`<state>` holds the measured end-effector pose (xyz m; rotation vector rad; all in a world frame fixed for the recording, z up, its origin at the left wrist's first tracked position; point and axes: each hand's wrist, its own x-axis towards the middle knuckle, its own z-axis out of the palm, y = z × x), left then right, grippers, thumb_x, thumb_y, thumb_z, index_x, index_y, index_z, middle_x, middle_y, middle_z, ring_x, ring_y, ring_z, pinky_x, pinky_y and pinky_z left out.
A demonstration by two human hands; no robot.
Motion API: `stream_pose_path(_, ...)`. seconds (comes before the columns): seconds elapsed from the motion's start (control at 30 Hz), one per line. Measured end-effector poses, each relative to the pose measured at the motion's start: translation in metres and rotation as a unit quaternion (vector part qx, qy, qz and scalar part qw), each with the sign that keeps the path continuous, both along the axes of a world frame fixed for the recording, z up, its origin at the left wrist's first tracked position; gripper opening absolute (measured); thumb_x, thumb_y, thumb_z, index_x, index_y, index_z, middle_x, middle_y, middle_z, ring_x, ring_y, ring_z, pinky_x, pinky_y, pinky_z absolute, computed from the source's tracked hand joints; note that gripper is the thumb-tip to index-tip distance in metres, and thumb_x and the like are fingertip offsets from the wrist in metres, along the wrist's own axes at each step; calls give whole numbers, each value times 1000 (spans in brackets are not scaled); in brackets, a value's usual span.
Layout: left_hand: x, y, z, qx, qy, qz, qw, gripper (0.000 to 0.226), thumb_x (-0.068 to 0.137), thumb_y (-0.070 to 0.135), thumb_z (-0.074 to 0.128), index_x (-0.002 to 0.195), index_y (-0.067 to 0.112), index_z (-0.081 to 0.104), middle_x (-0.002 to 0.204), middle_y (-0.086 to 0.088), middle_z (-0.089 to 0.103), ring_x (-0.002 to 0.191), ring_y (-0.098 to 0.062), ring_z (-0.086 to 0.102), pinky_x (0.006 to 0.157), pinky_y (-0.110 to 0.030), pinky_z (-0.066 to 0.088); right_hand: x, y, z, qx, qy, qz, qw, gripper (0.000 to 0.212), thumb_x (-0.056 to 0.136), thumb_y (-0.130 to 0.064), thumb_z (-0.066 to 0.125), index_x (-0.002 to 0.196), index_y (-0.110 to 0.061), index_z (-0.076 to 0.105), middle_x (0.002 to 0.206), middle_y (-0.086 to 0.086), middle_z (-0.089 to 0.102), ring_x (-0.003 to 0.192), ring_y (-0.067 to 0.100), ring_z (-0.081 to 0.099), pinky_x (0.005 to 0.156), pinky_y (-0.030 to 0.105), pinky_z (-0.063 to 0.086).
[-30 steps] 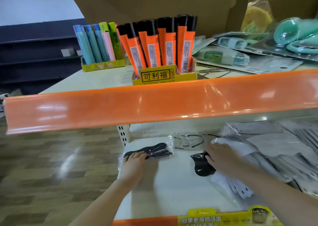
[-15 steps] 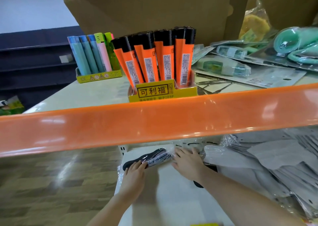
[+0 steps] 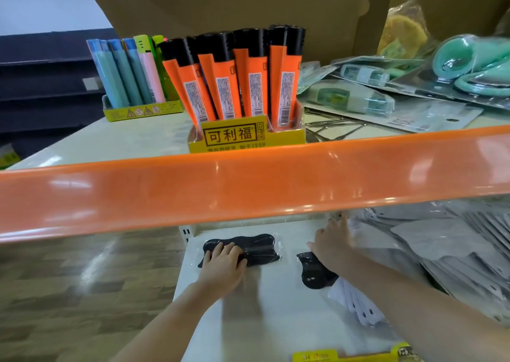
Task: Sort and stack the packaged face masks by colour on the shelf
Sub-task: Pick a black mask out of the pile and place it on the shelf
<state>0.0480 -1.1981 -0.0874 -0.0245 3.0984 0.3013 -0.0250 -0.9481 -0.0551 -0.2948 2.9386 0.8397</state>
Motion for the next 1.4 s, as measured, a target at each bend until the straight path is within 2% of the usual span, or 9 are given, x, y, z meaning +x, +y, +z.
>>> stream_pose_path(0.13,0,8,4,-5,24,-2,1000,36,102,36,30,131,22,46,143,8,38,136,-18,25,107,-34,24,2,-4,11,38,-25,-16,999,23,92,-25,45,104,-23,65,105,-4,64,118,28,46,106,61,15)
stream_pose_path(0.27,-3,9,8,5,14,-9,1000,37,103,34,30,133,20,47,139,4,40,131,-20,31,105,-33,27,5,-27,9,-91,14,58,994,24,88,-16,50,109,-17,61,116,3,54,110,24,51,101,45,30)
stream_pose_path(0.4,-5,4,8,-5,-10,-30,999,39,103,32,28,138,20,41,148,2,34,138,-19,26,110,-32,22,20,-52,-5,-202,45,272,940,8,84,-20,66,79,-15,63,83,2,58,77,20,57,61,31,41)
stream_pose_path(0.5,-6,0,7,-17,-62,-42,997,45,104,27,23,148,23,25,159,4,14,146,-16,9,116,-42,12,30,-73,-21,-272,-5,287,919,33,101,-29,34,122,-11,53,122,4,52,112,23,50,89,34,42)
stream_pose_path(0.6,-6,-2,9,-40,-99,-28,994,47,103,27,20,150,21,19,161,0,4,147,-21,1,116,-50,10,40,-86,-29,-292,-13,248,924,41,102,-34,29,134,-12,43,142,5,42,130,21,39,104,34,33)
stream_pose_path(0.7,0,3,7,-105,-51,-3,993,40,102,30,24,137,16,38,151,-6,26,141,-23,20,109,-43,24,49,-94,-35,-273,-39,209,938,52,101,-31,22,147,-7,26,158,10,20,144,23,20,115,37,19)
stream_pose_path(0.87,12,15,-1,-81,50,13,995,34,82,29,36,83,15,67,95,0,65,87,-24,66,68,-36,51,49,-99,-38,-271,-45,188,943,55,102,-31,25,150,-4,18,159,13,14,146,27,15,116,39,16)
stream_pose_path(1.0,3,15,-8,-75,37,48,995,34,99,29,30,127,17,47,143,1,40,135,-20,34,104,-38,30,49,-101,-32,-266,-65,182,945,59,102,-31,28,152,-5,11,160,13,8,147,27,9,118,39,12)
stream_pose_path(1.4,4,8,0,-61,0,71,996,45,102,34,25,143,17,31,155,-1,23,143,-22,17,109,-39,22,53,-105,-20,-333,-90,151,927,54,104,-35,25,153,-14,15,161,8,3,147,23,4,119,39,7)
